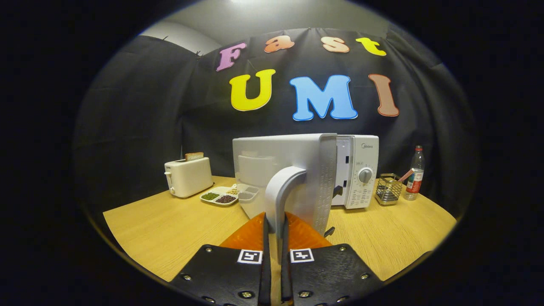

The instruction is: Open the microwave, put the food inside, and close the microwave door.

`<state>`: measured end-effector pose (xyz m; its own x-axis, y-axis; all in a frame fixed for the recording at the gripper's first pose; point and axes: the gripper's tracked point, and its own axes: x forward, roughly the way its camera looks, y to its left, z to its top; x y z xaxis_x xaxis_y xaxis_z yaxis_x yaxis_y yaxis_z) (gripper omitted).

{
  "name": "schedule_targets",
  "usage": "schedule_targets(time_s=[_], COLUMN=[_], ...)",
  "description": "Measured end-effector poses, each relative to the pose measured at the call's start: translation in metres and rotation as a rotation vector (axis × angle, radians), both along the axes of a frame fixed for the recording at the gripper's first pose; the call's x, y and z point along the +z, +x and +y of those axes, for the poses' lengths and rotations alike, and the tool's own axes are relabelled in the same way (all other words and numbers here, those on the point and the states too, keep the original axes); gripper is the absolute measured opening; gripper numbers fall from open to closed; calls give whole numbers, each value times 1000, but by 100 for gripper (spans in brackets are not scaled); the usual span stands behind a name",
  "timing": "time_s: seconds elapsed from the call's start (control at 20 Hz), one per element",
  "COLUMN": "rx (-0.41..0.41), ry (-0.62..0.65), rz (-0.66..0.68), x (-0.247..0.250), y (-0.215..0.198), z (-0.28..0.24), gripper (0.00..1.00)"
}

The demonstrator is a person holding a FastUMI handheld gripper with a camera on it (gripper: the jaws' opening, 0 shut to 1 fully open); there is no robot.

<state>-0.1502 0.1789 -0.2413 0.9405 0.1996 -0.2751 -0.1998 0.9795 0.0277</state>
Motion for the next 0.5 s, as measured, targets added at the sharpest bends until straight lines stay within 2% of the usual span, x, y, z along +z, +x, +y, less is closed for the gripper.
schedule_targets(time_s=[0.1, 0.3, 0.5], rx=[-8, 103, 8], ry=[-21, 6, -31], rz=[-37, -62, -87], x=[1, 4, 4], y=[-14, -40, -44], z=[23, 95, 111], gripper=[9, 9, 9])
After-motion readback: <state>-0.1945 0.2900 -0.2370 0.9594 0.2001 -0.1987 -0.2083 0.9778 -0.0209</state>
